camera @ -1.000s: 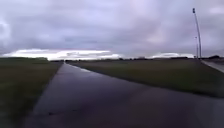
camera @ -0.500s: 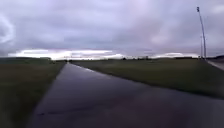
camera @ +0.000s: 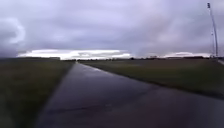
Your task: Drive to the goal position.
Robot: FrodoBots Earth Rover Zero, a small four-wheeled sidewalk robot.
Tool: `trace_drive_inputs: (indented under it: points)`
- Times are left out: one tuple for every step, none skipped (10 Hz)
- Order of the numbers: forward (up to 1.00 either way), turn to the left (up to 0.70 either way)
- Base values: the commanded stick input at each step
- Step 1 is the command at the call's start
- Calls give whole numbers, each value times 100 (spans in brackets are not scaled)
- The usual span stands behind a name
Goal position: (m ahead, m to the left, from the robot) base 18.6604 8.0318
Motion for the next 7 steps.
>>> trace_drive_inputs:
  points:
    - [70,27]
    - [70,27]
    - [70,27]
    - [70,27]
    - [70,27]
    - [70,27]
    - [70,24]
